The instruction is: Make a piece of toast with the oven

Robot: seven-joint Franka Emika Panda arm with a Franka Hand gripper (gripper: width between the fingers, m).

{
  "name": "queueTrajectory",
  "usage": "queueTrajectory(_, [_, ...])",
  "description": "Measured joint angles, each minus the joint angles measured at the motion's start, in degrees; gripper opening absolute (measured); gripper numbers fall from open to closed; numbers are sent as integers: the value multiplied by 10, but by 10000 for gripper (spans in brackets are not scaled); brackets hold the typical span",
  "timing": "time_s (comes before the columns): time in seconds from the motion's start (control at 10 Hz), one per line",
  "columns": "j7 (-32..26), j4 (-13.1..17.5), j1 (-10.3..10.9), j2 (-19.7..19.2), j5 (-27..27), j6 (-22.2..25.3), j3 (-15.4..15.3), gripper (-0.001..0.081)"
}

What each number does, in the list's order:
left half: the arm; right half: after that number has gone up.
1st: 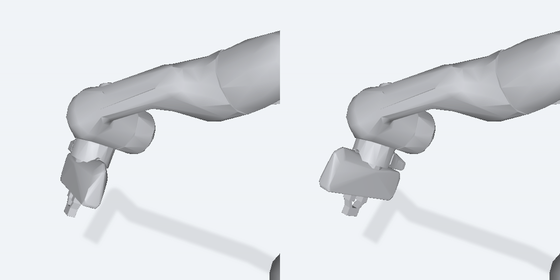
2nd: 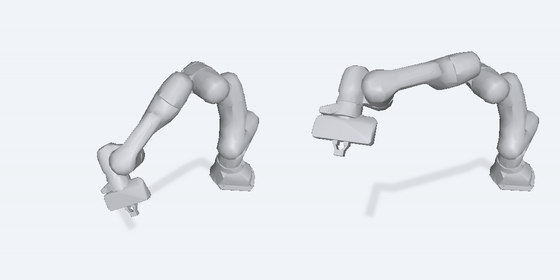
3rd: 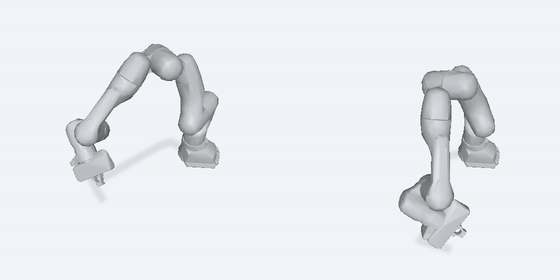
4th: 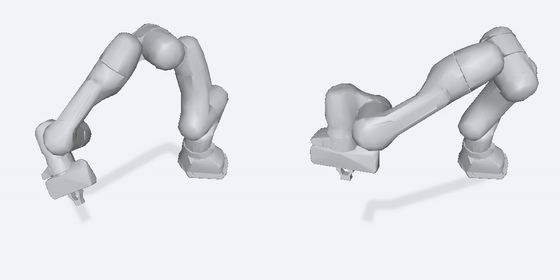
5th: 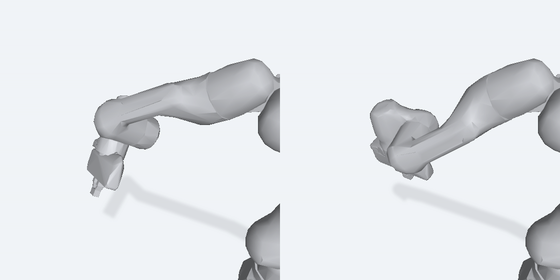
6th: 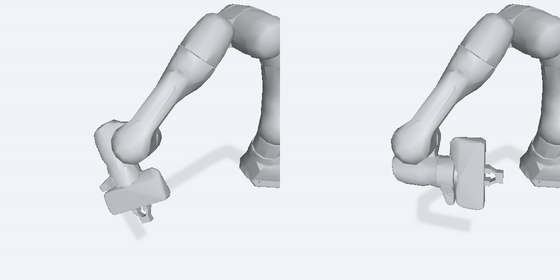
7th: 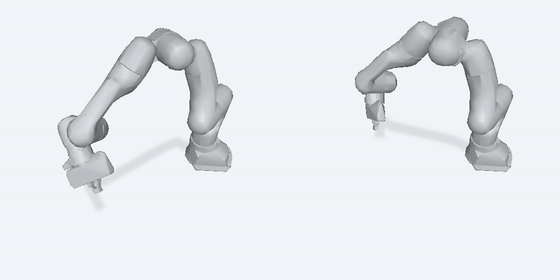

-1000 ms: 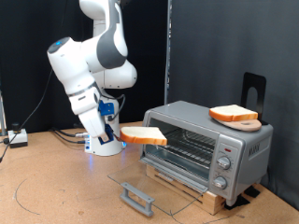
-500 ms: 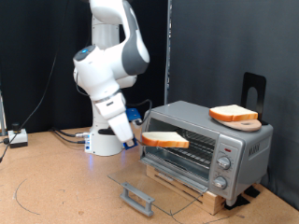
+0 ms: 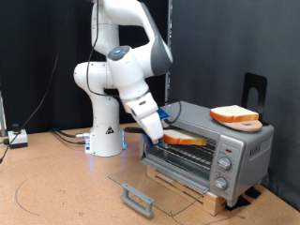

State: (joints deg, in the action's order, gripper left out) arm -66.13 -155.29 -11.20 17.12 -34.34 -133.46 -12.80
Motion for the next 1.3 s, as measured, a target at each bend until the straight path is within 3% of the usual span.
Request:
queueTrajectory(0.2, [28, -13, 5, 11, 8, -19, -35, 404])
queueTrajectory(0.5, [103, -32, -1, 13, 105, -66, -91, 404])
queueTrajectory(0.7, [110, -42, -9, 14, 150, -107, -105, 404])
queueTrajectory(1.0, [27, -47, -11, 38, 157, -125, -75, 404])
queueTrajectory(1.3, [-33, -44, -22, 77, 158, -68, -17, 404])
